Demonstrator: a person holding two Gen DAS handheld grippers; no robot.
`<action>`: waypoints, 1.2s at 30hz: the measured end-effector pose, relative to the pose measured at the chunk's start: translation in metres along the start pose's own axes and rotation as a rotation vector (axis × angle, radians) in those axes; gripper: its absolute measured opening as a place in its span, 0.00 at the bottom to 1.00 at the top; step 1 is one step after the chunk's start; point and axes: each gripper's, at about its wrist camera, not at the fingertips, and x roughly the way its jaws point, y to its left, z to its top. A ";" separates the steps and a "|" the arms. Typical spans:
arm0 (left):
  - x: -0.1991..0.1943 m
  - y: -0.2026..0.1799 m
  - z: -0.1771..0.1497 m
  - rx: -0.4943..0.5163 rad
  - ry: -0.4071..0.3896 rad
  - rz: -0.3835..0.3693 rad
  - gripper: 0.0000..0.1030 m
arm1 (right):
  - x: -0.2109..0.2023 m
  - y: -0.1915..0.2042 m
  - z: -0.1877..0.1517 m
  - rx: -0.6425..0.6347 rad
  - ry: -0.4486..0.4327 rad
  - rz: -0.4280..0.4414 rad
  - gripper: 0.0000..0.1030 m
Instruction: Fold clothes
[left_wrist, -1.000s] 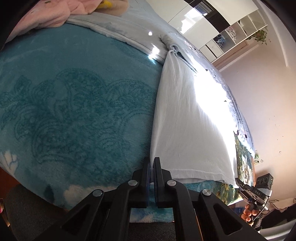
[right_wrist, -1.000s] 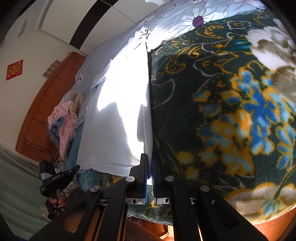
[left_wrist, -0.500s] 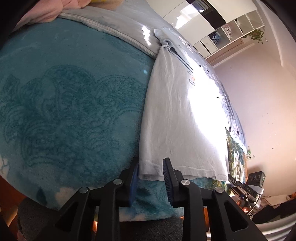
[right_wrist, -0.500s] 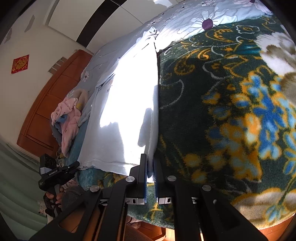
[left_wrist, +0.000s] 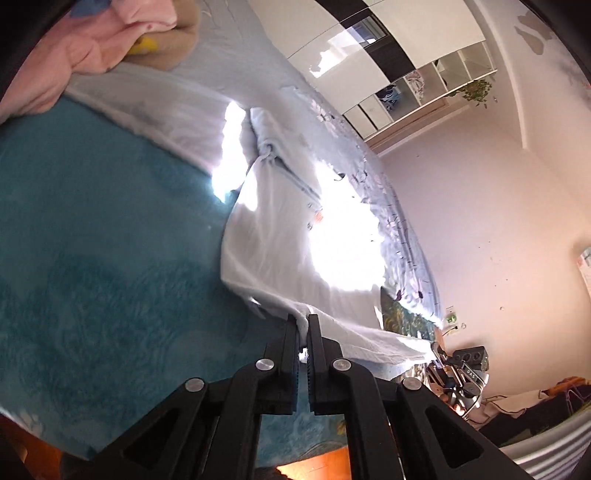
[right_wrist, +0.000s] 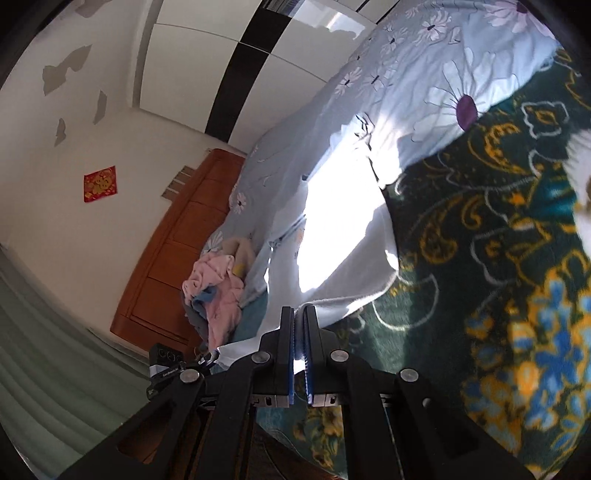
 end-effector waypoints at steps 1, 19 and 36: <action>0.001 -0.004 0.012 0.002 -0.004 -0.010 0.03 | 0.007 0.005 0.011 -0.007 -0.006 0.003 0.04; 0.156 -0.007 0.236 -0.009 0.030 0.122 0.03 | 0.144 -0.017 0.218 0.029 -0.058 -0.210 0.04; 0.238 0.060 0.284 -0.123 0.114 0.163 0.05 | 0.216 -0.077 0.265 0.144 0.024 -0.399 0.06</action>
